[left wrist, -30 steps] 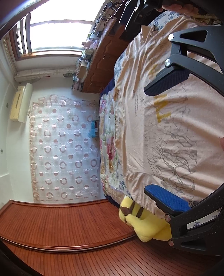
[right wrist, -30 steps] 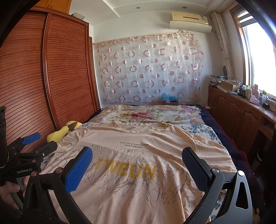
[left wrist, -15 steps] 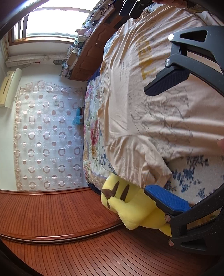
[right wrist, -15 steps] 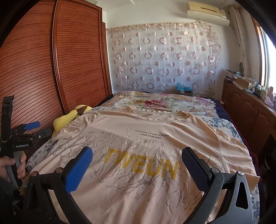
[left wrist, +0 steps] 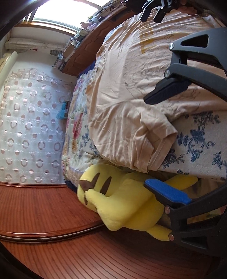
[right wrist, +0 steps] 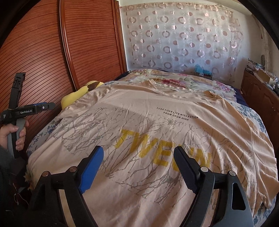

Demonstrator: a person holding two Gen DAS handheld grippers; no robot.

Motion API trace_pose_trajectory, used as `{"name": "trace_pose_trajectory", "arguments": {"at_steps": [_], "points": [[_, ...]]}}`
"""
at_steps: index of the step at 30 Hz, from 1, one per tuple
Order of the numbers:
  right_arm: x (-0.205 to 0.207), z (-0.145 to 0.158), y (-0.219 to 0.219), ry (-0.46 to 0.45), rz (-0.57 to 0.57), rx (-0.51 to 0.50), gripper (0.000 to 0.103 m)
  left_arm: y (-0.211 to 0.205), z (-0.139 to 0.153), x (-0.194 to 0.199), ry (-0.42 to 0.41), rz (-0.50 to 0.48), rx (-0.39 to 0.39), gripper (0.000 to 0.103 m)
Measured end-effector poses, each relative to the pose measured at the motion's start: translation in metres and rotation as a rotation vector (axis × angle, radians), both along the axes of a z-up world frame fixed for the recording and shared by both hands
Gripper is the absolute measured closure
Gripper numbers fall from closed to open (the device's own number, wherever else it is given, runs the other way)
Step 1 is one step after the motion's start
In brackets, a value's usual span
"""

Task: Fold small clothes

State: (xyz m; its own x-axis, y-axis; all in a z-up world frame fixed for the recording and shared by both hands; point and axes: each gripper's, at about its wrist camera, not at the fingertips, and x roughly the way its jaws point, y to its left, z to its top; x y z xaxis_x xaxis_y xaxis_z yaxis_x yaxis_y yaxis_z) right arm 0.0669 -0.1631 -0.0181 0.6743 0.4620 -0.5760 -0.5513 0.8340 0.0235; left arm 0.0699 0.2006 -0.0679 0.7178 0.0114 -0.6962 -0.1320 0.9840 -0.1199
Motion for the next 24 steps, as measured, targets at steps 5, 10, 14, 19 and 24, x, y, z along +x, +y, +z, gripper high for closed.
{"name": "trace_pose_trajectory", "arguments": {"at_steps": [5, 10, 14, 19, 24], "points": [[0.011, 0.002, 0.005, 0.008, -0.002, -0.008, 0.019, 0.019, -0.024, 0.027, 0.108, -0.018, -0.095, 0.026], [0.017, -0.005, 0.011, 0.019, 0.001, -0.008, 0.019, 0.03, -0.042, 0.043, 0.176, -0.015, -0.151, 0.042], [0.016, -0.011, 0.019, 0.014, 0.002, -0.012, 0.019, 0.031, -0.043, 0.042, 0.169, -0.013, -0.132, 0.06], [0.016, -0.013, 0.021, 0.011, 0.001, -0.004, 0.019, 0.034, -0.033, 0.036, 0.133, 0.013, -0.045, 0.093], [0.015, -0.013, 0.018, 0.008, -0.002, 0.002, 0.019, 0.028, -0.017, 0.034, 0.087, -0.002, 0.034, 0.098]]}}
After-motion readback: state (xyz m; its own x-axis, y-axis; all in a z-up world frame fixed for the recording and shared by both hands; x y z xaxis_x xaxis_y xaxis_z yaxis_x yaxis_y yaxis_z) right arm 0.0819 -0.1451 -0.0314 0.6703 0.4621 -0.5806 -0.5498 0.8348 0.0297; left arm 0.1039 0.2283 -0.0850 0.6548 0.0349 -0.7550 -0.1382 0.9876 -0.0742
